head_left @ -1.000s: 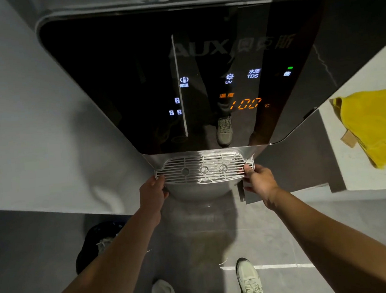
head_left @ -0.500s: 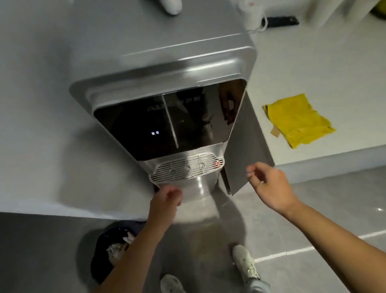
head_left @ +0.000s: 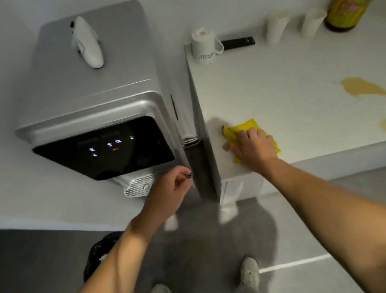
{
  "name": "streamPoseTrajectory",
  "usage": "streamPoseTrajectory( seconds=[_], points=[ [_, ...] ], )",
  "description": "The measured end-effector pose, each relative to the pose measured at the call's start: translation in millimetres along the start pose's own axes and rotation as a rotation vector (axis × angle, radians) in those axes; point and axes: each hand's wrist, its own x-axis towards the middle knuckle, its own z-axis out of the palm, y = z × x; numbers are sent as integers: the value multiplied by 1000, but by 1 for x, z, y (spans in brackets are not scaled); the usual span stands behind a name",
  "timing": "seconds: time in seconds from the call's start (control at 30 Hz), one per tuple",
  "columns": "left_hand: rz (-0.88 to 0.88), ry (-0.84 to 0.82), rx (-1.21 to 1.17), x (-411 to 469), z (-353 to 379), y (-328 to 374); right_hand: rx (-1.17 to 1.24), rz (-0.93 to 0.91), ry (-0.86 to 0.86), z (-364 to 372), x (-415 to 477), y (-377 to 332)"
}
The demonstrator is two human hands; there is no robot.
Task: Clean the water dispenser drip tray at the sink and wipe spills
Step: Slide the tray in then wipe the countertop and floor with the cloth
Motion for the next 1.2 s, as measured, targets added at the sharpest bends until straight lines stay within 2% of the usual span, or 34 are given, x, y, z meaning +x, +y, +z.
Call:
streamPoseTrajectory(
  seconds=[0.13, 0.23, 0.37, 0.47, 0.57, 0.7, 0.87, 1.03, 1.13, 1.2],
  points=[
    [-25, 13, 91, 17, 28, 44, 186, -18, -129, -4, -15, 30],
    [19, 35, 126, 30, 48, 73, 394, 9, -189, -22, -35, 63],
    [67, 1, 133, 57, 88, 111, 882, 211, -58, -51, -66, 121],
    [124, -76, 176, 88, 132, 135, 1041, 350, 56, -62, -74, 173],
    [243, -128, 232, 134, 186, 159, 1104, 410, 159, -72, -64, 235],
    [340, -207, 284, 202, 259, 210, 1102, 476, 303, -96, -46, 325],
    [396, -175, 401, 263, 332, 266, 816, 503, 349, -123, -22, 455],
    [392, -132, 438, 275, 361, 274, 336, 325, 187, -126, -2, 563],
    [398, -117, 479, 275, 366, 270, 161, 213, 66, -109, 8, 599],
    [394, -105, 497, 275, 368, 271, 137, 133, -37, -92, 11, 609]
  ],
)
